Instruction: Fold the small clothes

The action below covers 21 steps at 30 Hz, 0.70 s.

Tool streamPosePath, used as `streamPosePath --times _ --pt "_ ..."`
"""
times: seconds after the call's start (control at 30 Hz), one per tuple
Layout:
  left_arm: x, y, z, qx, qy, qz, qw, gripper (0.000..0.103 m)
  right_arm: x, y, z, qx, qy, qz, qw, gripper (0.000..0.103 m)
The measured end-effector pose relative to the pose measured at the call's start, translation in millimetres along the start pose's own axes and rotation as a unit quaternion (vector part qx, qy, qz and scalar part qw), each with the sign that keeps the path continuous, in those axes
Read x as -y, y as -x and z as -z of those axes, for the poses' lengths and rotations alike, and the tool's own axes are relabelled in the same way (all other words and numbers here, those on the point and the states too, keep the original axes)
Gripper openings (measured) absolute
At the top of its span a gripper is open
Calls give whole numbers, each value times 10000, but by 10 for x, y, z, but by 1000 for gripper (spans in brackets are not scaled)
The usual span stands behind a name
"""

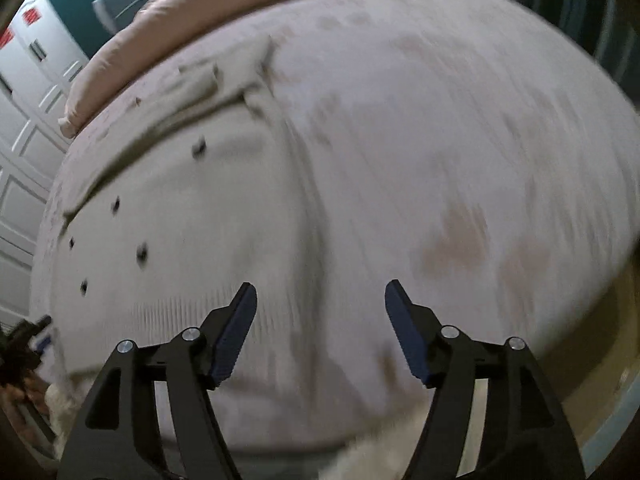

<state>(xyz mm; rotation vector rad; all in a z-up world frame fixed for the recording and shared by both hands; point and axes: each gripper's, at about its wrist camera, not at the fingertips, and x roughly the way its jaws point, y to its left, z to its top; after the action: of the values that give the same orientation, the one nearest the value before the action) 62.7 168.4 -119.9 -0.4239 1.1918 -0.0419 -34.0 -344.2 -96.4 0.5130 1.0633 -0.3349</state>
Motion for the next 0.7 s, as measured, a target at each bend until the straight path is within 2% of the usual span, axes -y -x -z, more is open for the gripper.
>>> streamPosePath --times 0.07,0.17,0.3,0.4,0.57,0.6,0.63,0.67,0.7 --pt "-68 46 239 -130 119 155 9997 56 69 23 151 -75 -154 -106 9998 72" --pt "-94 54 379 -141 297 265 9991 59 49 -36 336 -287 -374 -456 9978 72" --pt "-57 17 382 -30 369 245 9990 63 -136 -211 385 -465 -449 -781 9948 75" --pt "-7 -14 325 22 343 271 9990 63 -277 -275 336 -384 -384 -797 9953 81" --pt "85 -68 238 53 143 248 9996 64 -404 -322 209 -327 -504 -1067 9925 80" --pt "103 -79 218 29 107 235 9997 61 -438 -335 175 -314 -519 -1096 9921 75" --pt "116 -75 203 22 93 249 9996 51 -459 -346 151 -307 -534 -1100 9920 62" --pt "132 -72 183 1 60 361 9993 43 -465 -346 135 -300 -545 -1100 9920 55" --pt "149 -77 155 -68 24 478 9988 17 -488 -335 112 -255 -545 -1095 9922 35"
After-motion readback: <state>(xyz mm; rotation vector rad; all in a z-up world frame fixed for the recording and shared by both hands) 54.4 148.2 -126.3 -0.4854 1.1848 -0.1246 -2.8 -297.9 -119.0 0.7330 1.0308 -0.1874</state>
